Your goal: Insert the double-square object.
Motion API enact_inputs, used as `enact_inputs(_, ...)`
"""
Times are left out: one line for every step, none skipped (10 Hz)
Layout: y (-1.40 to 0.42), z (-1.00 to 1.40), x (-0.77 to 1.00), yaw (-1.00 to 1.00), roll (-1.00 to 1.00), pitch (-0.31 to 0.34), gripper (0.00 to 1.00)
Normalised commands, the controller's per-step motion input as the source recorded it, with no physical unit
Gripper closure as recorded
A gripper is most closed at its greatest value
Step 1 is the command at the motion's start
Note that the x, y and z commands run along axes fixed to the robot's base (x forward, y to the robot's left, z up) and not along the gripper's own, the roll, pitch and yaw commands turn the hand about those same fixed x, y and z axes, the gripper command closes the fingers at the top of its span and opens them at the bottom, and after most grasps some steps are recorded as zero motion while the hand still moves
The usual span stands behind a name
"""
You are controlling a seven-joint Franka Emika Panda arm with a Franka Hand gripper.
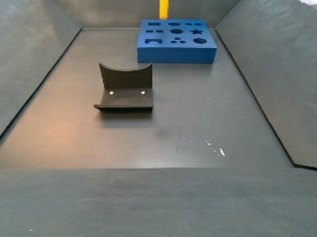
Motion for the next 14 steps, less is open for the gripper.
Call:
enact_inputs(0.00,-0.51,0.16,-0.67,0.32,0.051,1.00)
enact_inputs(0.00,-0.40,0.00,-0.93,0.25,0.000,1.00)
enact_inputs(0.00,-0.30,-0.01,-1.00,0.06,0.000,1.00)
enact_inputs(0.00,-0.22,0.00,-1.00,0.00,0.000,1.00)
enact_inputs(0.00,-0.09,0.00,-1.00,0.00,0.017,1.00)
enact_inputs(0.00,-0.07,0.00,-1.00,0.00,0.031,1.00)
enact_inputs(0.00,-0.07,0.00,-1.00,0.00,0.036,1.00)
enact_inputs(0.00,0.00,0.00,-1.00,0.00,0.056,1.00)
enact_inputs(0.00,0.00,0.00,-1.00,0.00,0.024,1.00)
enact_inputs(-0.01,0.00,0.00,-1.00,-0.02,0.051,1.00)
enact_inputs(-0.06,0.05,0.02,-1.00,-0.07,0.024,1.00)
enact_inputs(-0.06,0.10,0.04,-1.00,-0.10,0.010,1.00)
enact_inputs(-0.06,0.12,0.33,-0.76,-0.12,0.019,1.00)
enact_inputs(-0.09,0.17,0.35,-0.72,-0.14,0.033,1.00)
